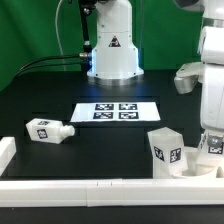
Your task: Assemble stool
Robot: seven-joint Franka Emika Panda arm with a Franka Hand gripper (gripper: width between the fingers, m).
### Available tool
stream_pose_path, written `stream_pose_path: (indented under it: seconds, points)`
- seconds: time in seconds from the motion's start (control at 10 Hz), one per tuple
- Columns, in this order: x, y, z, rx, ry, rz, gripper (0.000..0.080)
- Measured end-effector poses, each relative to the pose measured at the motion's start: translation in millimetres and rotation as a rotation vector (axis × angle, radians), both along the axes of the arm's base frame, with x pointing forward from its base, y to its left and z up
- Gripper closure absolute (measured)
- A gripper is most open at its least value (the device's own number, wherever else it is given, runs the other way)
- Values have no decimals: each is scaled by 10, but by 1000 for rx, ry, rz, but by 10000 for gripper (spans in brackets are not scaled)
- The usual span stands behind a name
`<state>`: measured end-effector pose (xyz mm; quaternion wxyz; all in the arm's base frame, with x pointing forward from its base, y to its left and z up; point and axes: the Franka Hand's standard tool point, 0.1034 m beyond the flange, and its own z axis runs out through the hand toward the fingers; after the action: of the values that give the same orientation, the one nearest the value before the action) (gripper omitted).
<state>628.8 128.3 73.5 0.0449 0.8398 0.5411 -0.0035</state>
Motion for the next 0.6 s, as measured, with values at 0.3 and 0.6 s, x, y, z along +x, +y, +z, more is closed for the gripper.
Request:
stream_pose_path:
  seconds: [0.3,0.6]
  points:
    - [-5,16,-2,18,-30,-386,466]
    - [23,-77,21,76,-2,-899,466]
